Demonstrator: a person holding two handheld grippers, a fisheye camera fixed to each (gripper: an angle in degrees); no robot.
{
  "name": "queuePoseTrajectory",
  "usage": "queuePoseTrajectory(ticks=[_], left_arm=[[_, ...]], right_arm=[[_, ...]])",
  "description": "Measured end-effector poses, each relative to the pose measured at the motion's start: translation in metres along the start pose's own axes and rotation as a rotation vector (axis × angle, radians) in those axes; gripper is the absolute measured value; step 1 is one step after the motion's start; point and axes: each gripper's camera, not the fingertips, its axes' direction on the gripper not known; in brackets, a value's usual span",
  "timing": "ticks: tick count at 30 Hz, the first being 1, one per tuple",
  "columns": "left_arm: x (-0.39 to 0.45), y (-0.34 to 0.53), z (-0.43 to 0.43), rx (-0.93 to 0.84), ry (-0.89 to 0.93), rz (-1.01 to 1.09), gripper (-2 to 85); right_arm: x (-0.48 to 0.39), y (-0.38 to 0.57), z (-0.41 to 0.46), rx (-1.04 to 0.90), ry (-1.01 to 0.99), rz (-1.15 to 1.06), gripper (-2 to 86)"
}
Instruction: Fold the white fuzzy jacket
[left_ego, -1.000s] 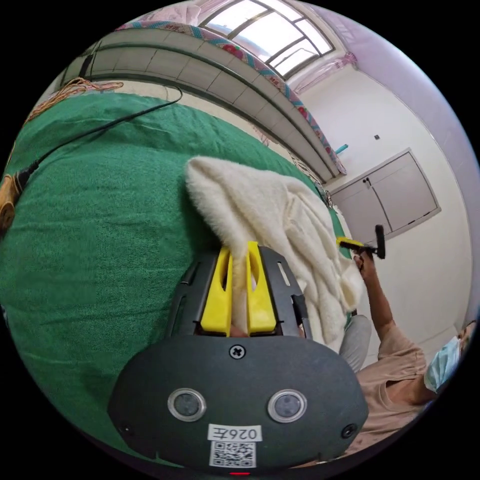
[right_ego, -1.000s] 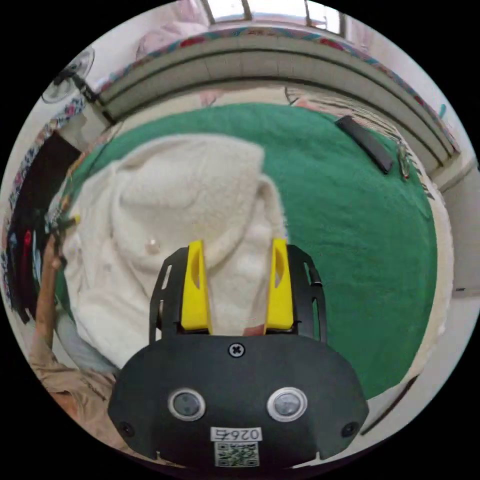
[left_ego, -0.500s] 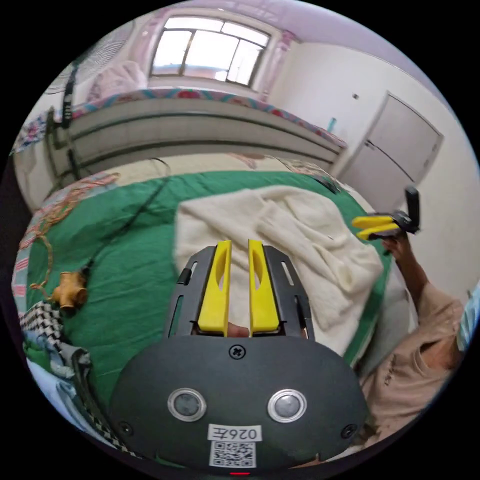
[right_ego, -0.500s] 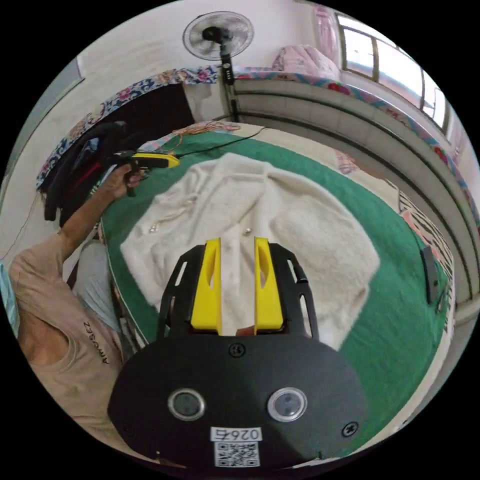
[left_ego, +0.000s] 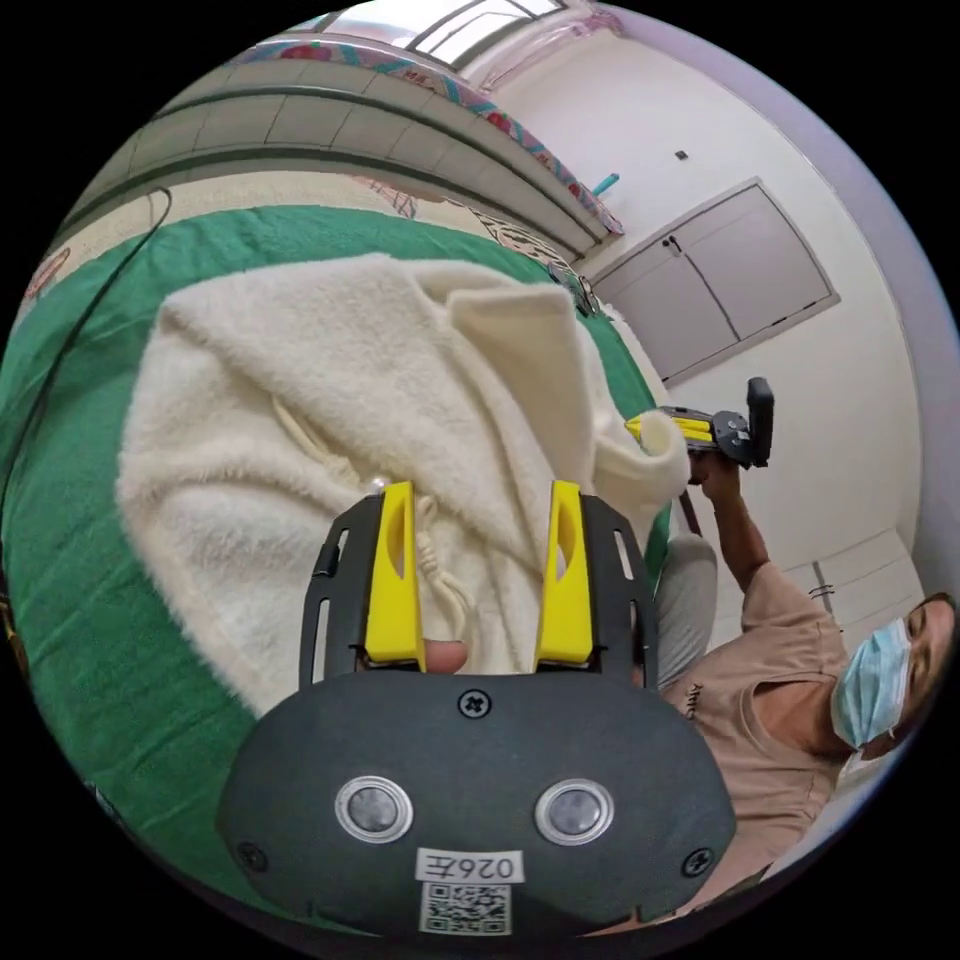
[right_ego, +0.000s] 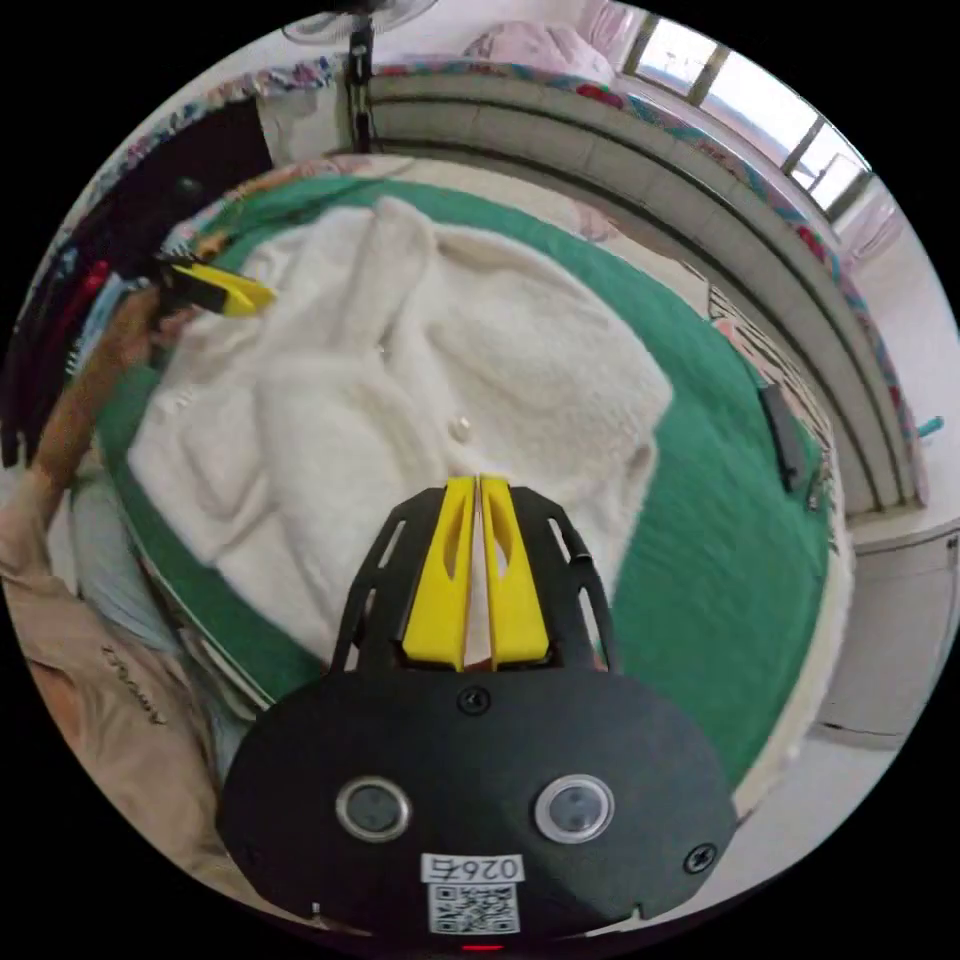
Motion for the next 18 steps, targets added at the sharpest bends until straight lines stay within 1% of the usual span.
queuePoseTrajectory(ticks=[1, 2, 3, 5, 7, 8, 9, 11, 12, 13, 15, 18], left_arm=[[0.010, -0.005, 0.005, -0.011, -0.025, 0.020, 20.5], [0.017, -0.006, 0.006, -0.013, -0.047, 0.039, 21.1], [0.034, -0.004, 0.005, -0.003, -0.103, 0.079, 22.1], [0.059, 0.006, 0.000, 0.047, -0.205, 0.133, 21.9], [0.089, 0.011, 0.001, 0.038, -0.326, 0.215, 18.8], [0.094, 0.011, 0.005, 0.030, -0.342, 0.231, 18.4], [0.101, 0.008, 0.019, -0.022, -0.352, 0.266, 16.7], [0.100, -0.001, 0.059, -0.206, -0.352, 0.328, 10.7], [0.095, -0.005, 0.087, -0.342, -0.346, 0.380, 3.7], [0.092, -0.009, 0.086, -0.328, -0.307, 0.401, 2.8], [0.082, -0.018, 0.068, -0.304, -0.213, 0.377, 1.9], [0.058, -0.027, 0.019, -0.159, -0.003, 0.336, 1.2]], right_arm=[[-0.011, -0.014, -0.002, 0.049, -0.054, -0.018, 4.0], [-0.022, -0.030, 0.002, 0.062, -0.073, -0.048, 7.9], [-0.027, -0.038, 0.006, 0.064, -0.076, -0.061, 9.3], [-0.040, -0.067, 0.031, 0.011, -0.047, -0.095, 13.3], [-0.045, -0.081, 0.050, -0.052, -0.030, -0.121, 13.7], [-0.047, -0.084, 0.058, -0.076, -0.023, -0.142, 11.6], [-0.048, -0.084, 0.059, -0.071, -0.011, -0.139, 9.7], [-0.048, -0.072, 0.046, -0.013, -0.006, -0.127, 3.1], [-0.047, -0.067, 0.039, 0.011, -0.020, -0.120, 2.2], [-0.043, -0.055, 0.026, 0.050, -0.071, -0.101, 0.3], [-0.035, -0.035, 0.005, 0.107, -0.163, -0.080, -0.6], [-0.022, -0.007, -0.025, 0.158, -0.292, -0.093, -1.0]])
